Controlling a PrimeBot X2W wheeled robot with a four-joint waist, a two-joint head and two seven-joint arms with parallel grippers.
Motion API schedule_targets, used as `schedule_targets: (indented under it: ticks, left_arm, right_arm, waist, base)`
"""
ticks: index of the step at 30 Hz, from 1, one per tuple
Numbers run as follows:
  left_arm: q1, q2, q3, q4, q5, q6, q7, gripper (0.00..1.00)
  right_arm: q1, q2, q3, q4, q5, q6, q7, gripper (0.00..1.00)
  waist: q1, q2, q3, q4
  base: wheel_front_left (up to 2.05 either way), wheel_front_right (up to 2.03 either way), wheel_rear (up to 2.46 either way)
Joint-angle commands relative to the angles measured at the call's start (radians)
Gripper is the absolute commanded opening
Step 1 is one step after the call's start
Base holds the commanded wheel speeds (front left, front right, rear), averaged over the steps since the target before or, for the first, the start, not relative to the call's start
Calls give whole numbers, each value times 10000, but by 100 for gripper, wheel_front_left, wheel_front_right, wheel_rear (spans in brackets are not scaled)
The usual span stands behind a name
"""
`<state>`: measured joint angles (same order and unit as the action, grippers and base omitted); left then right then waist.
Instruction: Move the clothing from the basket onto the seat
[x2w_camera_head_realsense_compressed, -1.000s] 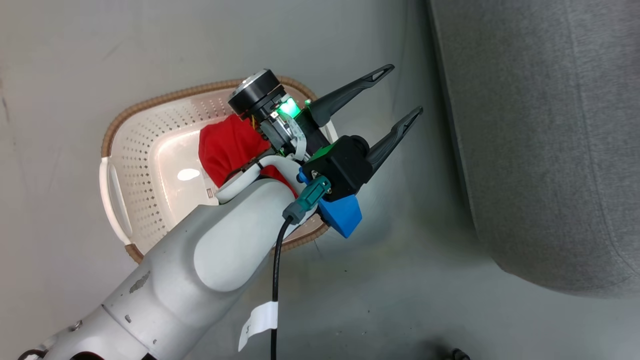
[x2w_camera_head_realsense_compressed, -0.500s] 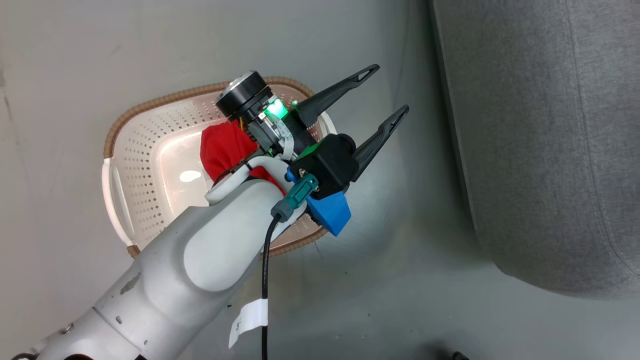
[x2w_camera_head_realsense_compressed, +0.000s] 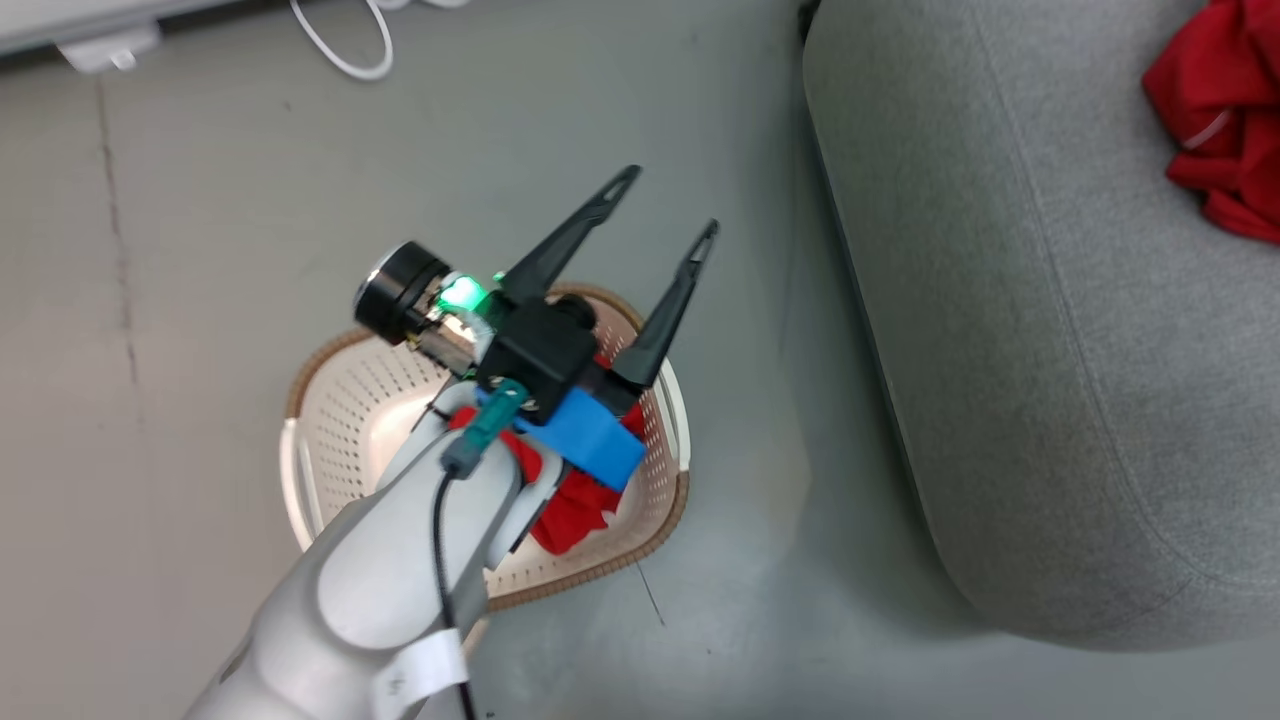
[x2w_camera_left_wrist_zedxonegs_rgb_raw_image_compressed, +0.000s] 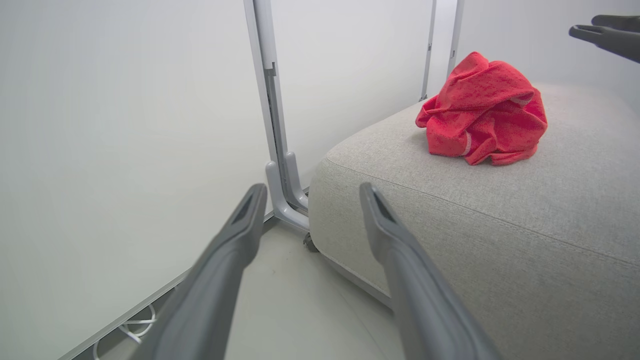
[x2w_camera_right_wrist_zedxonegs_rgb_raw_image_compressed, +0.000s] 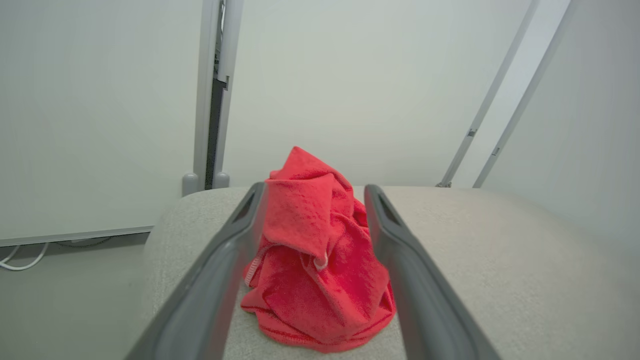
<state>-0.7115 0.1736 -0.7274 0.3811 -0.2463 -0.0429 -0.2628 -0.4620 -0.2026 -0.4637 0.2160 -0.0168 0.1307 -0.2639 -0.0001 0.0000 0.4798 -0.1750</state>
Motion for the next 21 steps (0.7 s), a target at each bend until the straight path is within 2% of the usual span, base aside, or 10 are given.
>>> schedule_targets:
  ticks: [1,5,12,21]
  left_arm:
    - [306,4,334,-155,-106,110,-28,100]
    - [1122,37,1411,-579,-206,383,-27,100]
    - [2394,-88,3110,-1158,71,490,-28,100]
    - [3868,-487,4952,-1576,616,319,-28,100]
  right_arm:
    - [389,102,274,-381,-53,1,-8,100]
    - [916,435,1264,-1071,30,1,-8,100]
    - [1496,812,2614,-1504,339,1,-8,100]
    - [2286,1007,3613,-1288,528,1,-8,100]
  waist:
    - [1,0,-886,265]
    - [1,0,-1601,581]
    - [1,0,-2568,1299]
    - [1,0,-3287,1993]
  base:
    - [0,0,0]
    - [0,0,0]
    - [0,0,0]
    - [0,0,0]
